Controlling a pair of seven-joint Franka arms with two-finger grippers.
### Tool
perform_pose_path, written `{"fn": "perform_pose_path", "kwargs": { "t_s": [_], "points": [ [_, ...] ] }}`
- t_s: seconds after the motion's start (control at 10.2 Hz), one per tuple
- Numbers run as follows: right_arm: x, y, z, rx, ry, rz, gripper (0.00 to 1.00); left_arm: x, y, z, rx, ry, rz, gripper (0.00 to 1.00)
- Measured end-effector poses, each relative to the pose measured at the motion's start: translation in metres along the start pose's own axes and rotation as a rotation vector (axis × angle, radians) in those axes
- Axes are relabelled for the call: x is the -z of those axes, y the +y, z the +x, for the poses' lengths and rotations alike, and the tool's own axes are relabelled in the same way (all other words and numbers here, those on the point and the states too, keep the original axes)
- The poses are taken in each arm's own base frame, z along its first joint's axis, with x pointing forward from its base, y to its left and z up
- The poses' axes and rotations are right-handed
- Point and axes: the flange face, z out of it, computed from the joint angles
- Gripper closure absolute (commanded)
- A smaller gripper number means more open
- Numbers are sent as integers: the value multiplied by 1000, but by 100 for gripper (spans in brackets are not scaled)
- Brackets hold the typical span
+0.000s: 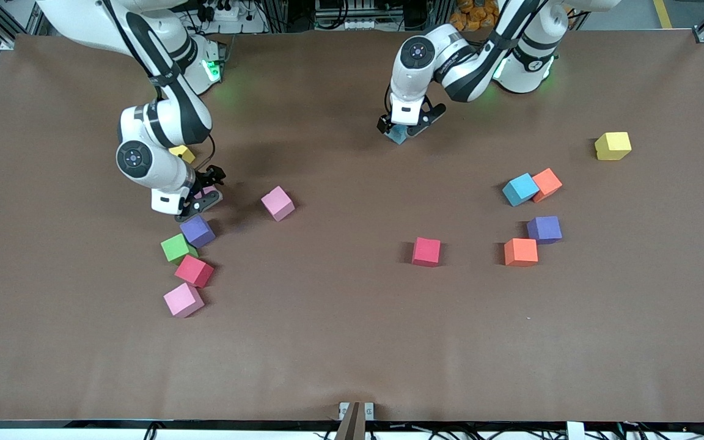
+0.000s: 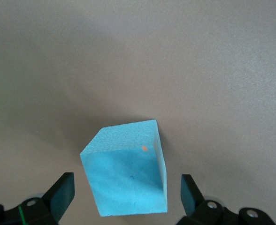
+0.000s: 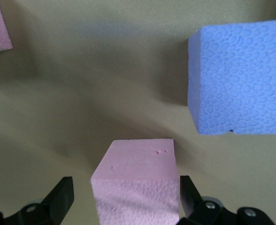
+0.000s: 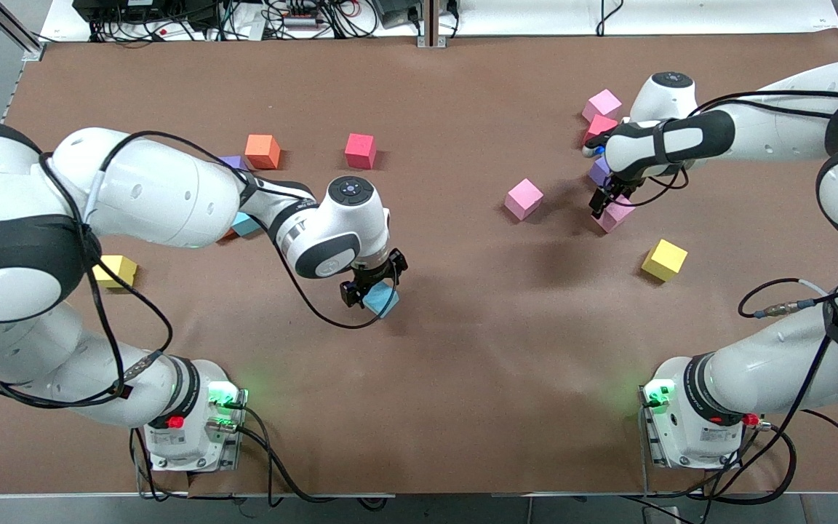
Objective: Form number 2 with 11 blocks
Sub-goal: 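Grasp the cyan cube with the left gripper while the right grasps pink, then place the cyan cube mid-table with the left gripper while the right carries pink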
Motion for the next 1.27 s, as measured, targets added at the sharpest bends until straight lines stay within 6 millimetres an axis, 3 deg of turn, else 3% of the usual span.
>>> {"fn": "perform_pose_path", "kwargs": {
  "t_s": [0.1,0.2,0.39,0.49,0.59,0.88,1.08,1.27],
  "points": [
    [-7,-1,-3,2,0,-1,1,-3,0,0,3,-6,-2,0],
    [-13,-1,-5,2,-7,2,16,-7,0,0,5,-12,3,3],
    [-15,-1,-5,2,-8,3,56,-14,-1,1,9,-22,16,30],
    [-15,0,-5,3,-8,3,71,-15,-2,1,10,-25,17,48],
    [-14,0,-4,3,-6,2,80,-16,-2,1,10,-26,19,62],
    [-9,-6,2,52,4,-5,91,-12,2,-2,-50,-14,3,67],
    [1,-25,16,146,22,-21,91,-3,13,-9,-118,6,-27,66],
    [12,-42,24,197,40,-35,91,11,29,-35,-232,8,-67,65]
  ]
}}
